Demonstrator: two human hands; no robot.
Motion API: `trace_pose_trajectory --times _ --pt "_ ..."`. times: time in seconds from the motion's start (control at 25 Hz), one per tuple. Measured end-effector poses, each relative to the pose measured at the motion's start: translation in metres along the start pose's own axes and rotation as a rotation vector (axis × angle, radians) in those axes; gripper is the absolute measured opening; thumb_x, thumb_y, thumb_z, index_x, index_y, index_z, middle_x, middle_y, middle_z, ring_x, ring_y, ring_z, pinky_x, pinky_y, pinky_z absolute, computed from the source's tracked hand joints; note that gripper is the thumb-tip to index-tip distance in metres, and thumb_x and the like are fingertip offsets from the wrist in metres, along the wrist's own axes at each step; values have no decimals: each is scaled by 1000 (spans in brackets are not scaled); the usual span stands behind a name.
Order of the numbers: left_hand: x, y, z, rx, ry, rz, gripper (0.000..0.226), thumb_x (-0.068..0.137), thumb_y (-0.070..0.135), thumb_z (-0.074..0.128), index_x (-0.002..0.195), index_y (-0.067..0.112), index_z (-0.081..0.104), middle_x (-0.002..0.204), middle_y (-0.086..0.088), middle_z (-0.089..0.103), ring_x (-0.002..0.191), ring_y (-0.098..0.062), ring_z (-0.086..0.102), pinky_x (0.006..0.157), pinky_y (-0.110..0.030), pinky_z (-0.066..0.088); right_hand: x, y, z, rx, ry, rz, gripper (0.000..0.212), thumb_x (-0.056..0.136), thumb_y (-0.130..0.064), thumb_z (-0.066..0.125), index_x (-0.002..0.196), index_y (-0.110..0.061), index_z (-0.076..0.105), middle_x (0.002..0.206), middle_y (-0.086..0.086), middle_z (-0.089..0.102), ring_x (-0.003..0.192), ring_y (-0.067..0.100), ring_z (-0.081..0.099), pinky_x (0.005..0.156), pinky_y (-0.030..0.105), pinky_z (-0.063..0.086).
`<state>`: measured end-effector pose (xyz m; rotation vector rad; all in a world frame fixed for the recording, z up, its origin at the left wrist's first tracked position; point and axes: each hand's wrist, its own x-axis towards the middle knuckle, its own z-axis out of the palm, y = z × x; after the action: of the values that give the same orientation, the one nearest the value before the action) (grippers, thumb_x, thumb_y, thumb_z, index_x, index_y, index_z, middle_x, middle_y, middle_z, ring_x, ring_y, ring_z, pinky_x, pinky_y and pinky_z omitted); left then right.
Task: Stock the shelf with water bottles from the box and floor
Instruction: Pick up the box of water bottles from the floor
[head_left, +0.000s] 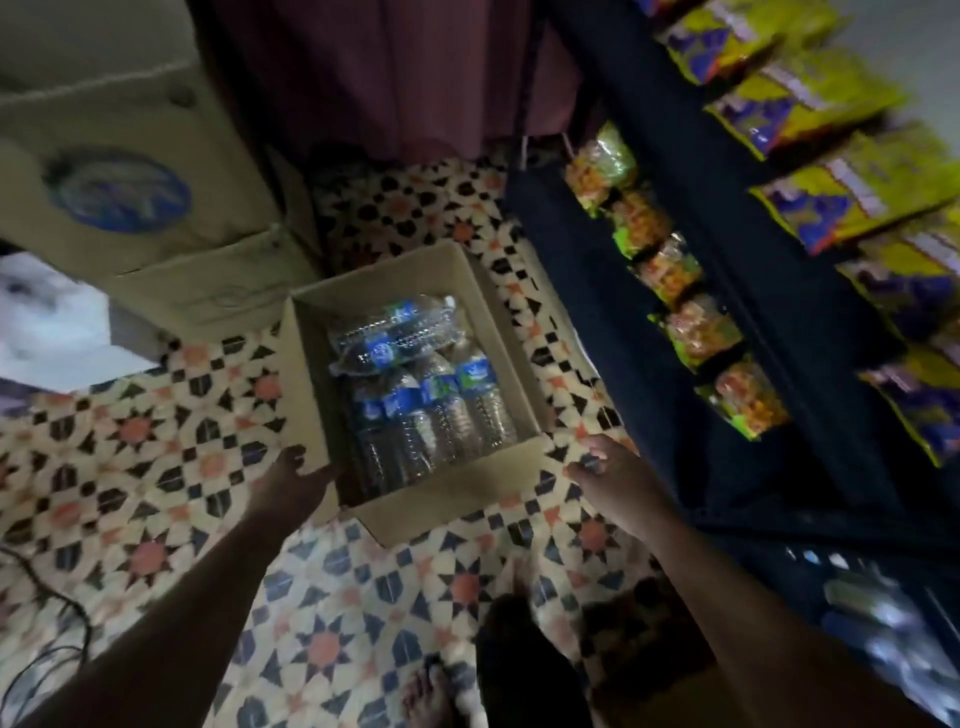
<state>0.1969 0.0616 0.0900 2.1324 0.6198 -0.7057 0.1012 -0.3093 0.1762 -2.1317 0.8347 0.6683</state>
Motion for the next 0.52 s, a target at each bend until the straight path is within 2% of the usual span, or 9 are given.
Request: trace_pose_trajectory --times 0.08,0.12,0.24,0.32,0.4,0.52 --pt "-1 20 -3 -6 5 -67 79 80 42 76 145 11 42 143 -16 52 122 -42 56 103 -54 46 33 -28 -2 -63 -29 -32 47 95 -31 56 141 -27 47 111 2 65 75 6 60 53 18 38" --pt "4 23 0 2 15 -104 76 86 37 74 148 12 39 147 -15 49 126 -40 54 106 -51 44 51 -38 -3 -79 -40 -45 48 95 -31 56 142 -26 46 112 2 65 78 7 61 53 17 37" --pt "34 24 11 -1 45 -147 80 86 37 73 152 14 33 149 -16 47 129 -37 52 103 -48 46 101 -55 -1 -148 -112 -75 49 98 -32 55 144 -23 41 135 3 57 85 9 56 61 15 38" --pt "60 15 25 -8 52 -182 84 84 40 75 152 18 32 144 -18 51 124 -38 56 97 -46 50 135 -58 11 -191 -141 -53 56 98 -32 56 148 -22 34 143 6 51 110 21 57 77 22 43" --pt "79 10 38 -15 53 -181 85 83 40 75 152 18 31 143 -18 52 124 -37 55 97 -47 50 165 -57 25 -200 -154 -16 66 97 -33 58 153 -24 26 148 6 45 125 27 51 82 26 38" --pt "111 6 56 -58 66 -196 93 80 35 79 154 13 27 150 -17 43 133 -37 47 104 -49 44 207 -50 55 -190 -164 24 73 96 -28 60 154 -29 16 148 8 44 115 28 57 78 26 43"
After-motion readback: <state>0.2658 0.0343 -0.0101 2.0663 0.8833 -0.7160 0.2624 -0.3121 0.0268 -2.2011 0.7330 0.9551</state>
